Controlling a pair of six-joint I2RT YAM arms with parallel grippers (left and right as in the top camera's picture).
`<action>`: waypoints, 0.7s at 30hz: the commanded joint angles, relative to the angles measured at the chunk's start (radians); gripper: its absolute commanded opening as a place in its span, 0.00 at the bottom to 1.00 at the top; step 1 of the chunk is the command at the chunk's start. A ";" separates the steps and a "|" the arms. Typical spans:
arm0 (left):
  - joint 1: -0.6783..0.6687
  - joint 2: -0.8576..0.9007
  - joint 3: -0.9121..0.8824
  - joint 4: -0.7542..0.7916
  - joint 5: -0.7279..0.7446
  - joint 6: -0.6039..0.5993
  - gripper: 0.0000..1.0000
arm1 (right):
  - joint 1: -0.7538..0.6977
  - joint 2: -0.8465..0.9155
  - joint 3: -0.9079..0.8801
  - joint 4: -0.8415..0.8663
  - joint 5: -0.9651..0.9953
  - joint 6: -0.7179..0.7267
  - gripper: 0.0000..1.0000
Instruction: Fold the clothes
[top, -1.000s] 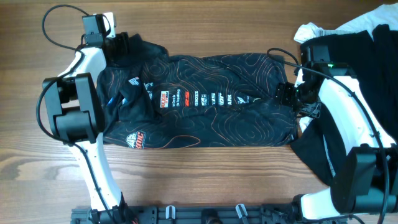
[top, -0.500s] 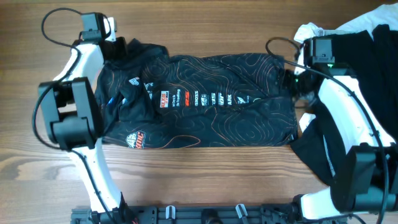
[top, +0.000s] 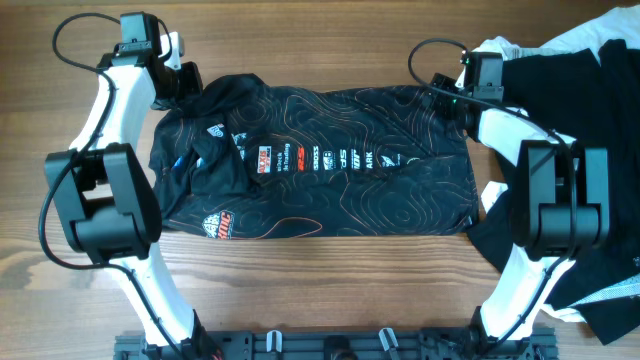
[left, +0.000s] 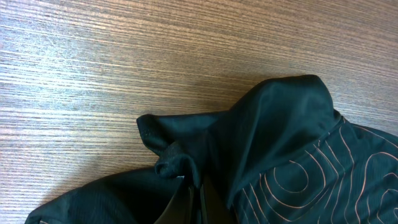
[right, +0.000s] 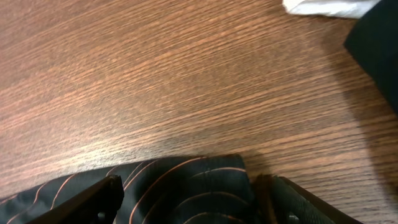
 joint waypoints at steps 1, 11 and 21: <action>-0.008 -0.003 0.000 0.000 0.015 -0.010 0.04 | -0.002 0.065 -0.008 -0.013 0.048 0.041 0.73; -0.005 -0.004 0.000 -0.017 0.015 -0.010 0.04 | -0.001 0.028 -0.007 -0.026 0.058 0.042 0.04; 0.043 -0.148 0.000 -0.253 0.022 -0.049 0.04 | -0.028 -0.290 0.006 -0.384 0.143 -0.039 0.04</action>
